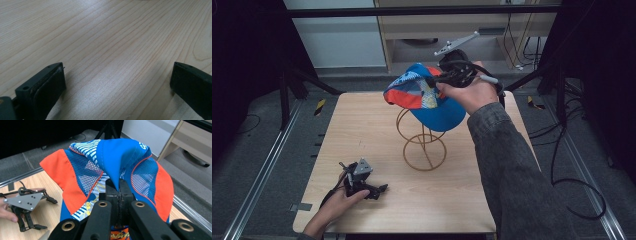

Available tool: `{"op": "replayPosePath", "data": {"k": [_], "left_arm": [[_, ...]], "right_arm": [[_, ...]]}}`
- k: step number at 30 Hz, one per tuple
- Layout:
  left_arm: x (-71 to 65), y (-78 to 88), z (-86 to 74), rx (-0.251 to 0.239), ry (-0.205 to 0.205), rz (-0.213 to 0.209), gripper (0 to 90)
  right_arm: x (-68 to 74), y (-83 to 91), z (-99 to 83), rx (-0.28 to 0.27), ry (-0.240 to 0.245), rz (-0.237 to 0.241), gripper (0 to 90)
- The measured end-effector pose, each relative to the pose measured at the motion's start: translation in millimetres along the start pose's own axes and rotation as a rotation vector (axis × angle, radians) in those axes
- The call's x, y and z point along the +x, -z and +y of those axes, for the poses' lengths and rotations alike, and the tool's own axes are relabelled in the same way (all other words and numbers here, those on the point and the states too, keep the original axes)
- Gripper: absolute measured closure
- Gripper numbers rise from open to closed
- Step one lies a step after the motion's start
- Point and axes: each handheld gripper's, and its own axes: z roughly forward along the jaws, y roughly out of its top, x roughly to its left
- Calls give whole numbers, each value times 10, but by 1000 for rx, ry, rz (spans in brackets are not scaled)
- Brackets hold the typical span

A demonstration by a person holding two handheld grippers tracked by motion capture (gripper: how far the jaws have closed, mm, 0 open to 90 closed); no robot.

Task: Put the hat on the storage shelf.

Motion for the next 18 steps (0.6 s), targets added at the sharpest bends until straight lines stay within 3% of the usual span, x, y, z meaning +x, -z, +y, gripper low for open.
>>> {"op": "replayPosePath", "data": {"k": [18], "left_arm": [[0,0,0,0,-1,0,0]], "right_arm": [[103,-214,84,47,31,27,896]]}}
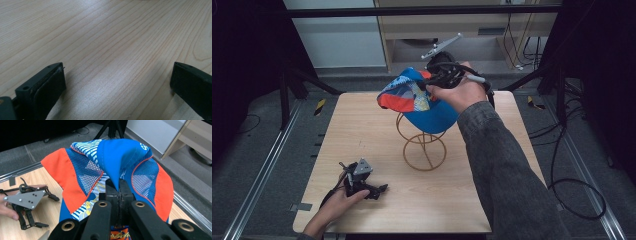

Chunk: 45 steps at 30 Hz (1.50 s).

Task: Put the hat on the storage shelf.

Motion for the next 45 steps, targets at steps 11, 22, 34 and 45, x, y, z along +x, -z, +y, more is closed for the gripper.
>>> {"op": "replayPosePath", "data": {"k": [11,22,34,45], "left_arm": [[0,0,0,0,0,0,0],[0,0,0,0,0,0,0],[1,-1,0,-1,1,0,0],[1,-1,0,-1,0,0,0]], "right_arm": [[32,-80,-26,34,9,9,895],[61,-188,-37,68,21,17,893],[60,-330,-34,113,24,7,889],[80,-406,-21,126,33,8,883]]}}
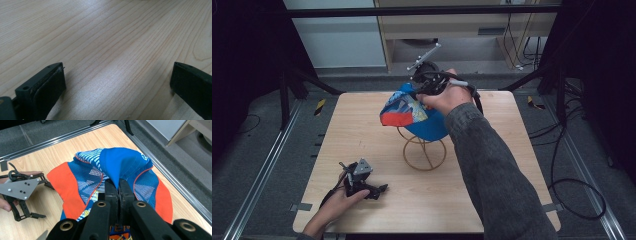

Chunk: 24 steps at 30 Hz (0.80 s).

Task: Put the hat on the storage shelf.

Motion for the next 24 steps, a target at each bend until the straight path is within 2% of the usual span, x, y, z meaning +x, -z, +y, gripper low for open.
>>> {"op": "replayPosePath", "data": {"k": [11,24], "left_arm": [[-1,0,0,0,1,-1,0],[-2,-1,-1,-2,4,-2,0]], "right_arm": [[9,-32,-23,4,-3,6,862],[22,15,-53,-10,-8,12,795]]}}
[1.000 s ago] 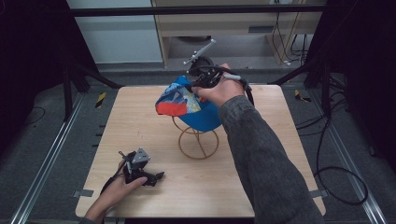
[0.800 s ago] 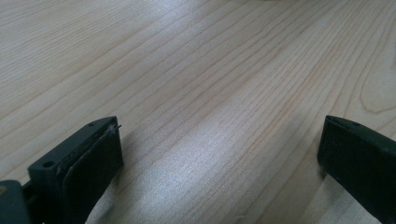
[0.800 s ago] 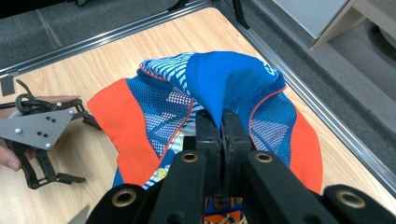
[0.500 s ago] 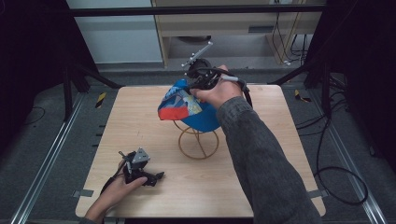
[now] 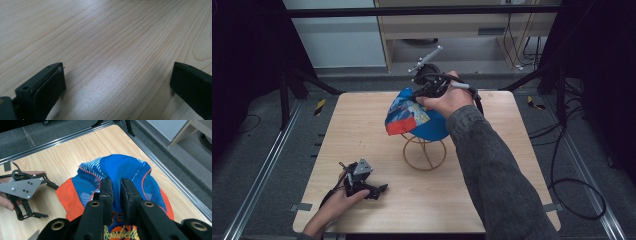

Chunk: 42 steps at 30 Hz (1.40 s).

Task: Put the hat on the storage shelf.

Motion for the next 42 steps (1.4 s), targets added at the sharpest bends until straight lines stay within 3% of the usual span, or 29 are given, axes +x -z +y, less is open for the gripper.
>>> {"op": "replayPosePath", "data": {"k": [15,42], "left_arm": [[2,1,0,1,-2,-1,0],[3,2,0,2,-4,-1,0]], "right_arm": [[13,88,-39,-27,-13,3,732],[32,370,-193,-80,-30,4,714]]}}
